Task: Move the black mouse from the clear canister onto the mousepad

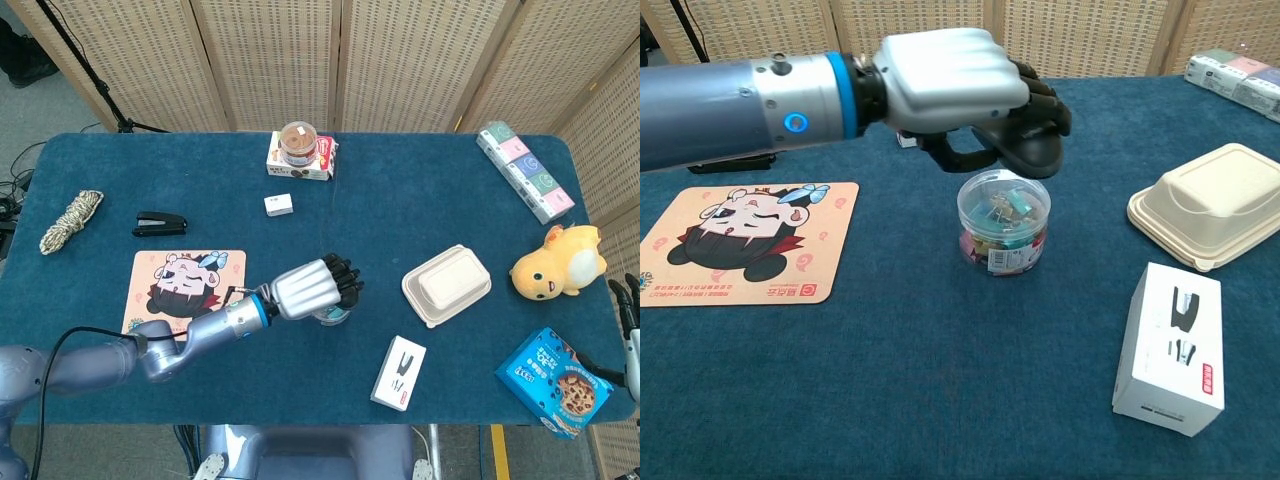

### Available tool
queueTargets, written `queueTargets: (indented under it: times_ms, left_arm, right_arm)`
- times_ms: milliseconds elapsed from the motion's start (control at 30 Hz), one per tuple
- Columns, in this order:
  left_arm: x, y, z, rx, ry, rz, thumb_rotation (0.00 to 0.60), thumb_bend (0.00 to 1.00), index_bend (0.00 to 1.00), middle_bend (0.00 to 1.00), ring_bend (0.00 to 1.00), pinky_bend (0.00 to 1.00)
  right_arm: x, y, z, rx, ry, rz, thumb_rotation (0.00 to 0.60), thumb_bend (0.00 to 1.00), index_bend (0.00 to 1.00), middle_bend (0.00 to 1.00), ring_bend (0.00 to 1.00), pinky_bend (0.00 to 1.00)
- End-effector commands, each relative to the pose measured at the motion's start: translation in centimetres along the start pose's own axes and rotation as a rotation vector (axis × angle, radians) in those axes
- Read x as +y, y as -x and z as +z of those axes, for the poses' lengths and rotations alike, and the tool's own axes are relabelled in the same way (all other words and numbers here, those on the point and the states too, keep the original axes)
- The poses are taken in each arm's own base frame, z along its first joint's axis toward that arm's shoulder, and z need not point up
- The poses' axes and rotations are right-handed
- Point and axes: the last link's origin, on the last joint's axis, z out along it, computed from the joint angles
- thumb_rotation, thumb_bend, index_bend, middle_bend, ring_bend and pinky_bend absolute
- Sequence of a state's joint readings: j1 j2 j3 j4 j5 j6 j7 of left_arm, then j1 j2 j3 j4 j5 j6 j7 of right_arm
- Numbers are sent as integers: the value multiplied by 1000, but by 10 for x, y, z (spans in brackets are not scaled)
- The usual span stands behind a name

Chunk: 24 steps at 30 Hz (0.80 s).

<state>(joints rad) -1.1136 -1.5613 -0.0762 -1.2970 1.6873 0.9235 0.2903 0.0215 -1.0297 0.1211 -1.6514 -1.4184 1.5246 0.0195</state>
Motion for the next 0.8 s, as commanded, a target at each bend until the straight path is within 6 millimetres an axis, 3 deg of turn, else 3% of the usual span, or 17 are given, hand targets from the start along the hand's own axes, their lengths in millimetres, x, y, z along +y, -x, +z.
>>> queueTargets:
  times_ms: [33,233,467,800]
  left_arm:
    - [-13,3,-40,9,1,13,600,503,307,304,340,372]
    - [-40,17,-107,-28,-45,42,600,503,307,304,338,372]
    - [-60,58,-171,-116,-91,5,600,503,307,304,338,372]
    - [-66,106,-217,-186,-100,-9,600,503,307,304,336,371]
  right_arm:
    - [-1,1,-1,-5,-2,0,600,0,0,0,0,0]
    - [-5,6,1,-25,-14,-4,600,0,0,0,0,0]
    - [-11,13,3,-45,-31,-16,600,0,0,0,0,0]
    - [-16,22,4,-73,-40,-35,600,0,0,0,0,0]
